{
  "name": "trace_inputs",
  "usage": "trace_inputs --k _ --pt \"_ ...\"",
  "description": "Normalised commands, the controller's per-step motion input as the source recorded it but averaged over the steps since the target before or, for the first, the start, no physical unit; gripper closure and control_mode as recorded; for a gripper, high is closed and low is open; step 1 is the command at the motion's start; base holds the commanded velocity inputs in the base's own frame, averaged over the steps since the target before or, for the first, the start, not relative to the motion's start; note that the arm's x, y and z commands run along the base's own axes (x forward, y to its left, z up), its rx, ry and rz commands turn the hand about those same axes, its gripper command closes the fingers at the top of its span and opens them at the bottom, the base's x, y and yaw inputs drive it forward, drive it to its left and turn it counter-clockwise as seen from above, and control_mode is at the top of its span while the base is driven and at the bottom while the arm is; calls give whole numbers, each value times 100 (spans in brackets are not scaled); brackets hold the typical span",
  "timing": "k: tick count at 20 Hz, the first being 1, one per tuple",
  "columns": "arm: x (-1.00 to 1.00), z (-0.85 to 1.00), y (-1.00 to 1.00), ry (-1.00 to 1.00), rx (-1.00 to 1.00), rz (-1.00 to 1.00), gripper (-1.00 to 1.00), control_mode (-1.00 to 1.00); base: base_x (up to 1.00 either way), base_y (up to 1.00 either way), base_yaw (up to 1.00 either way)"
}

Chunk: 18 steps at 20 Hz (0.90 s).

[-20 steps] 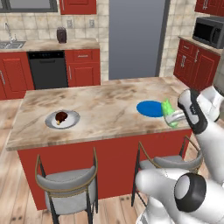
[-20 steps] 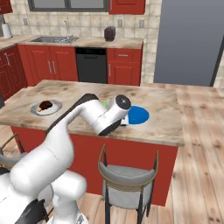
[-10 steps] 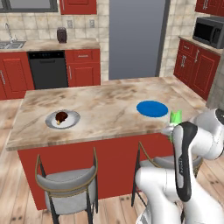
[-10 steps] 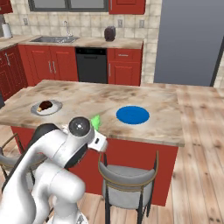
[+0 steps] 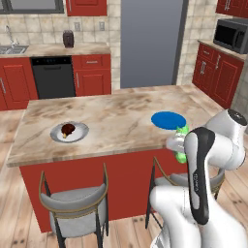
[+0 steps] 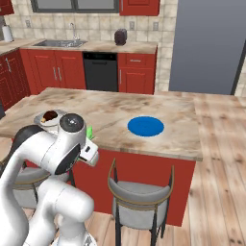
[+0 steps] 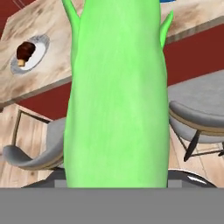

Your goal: Transport the steak and corn to the fridge. Place the steak on the rack containing meat and place the corn on the rack containing the vegetable, ensuring meats and vegetables are on different racks.

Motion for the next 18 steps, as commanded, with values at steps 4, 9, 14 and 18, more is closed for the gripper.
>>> trace_inputs --k 4,9,14,18 --pt "-31 17 25 0 -23 2 100 -100 0 0 0" --pt "-20 11 21 0 -25 0 100 -100 0 0 0" --pt "-25 0 1 0 -19 -2 100 -100 0 0 0" --pt "-53 2 2 -6 -15 -2 100 -100 0 0 0"
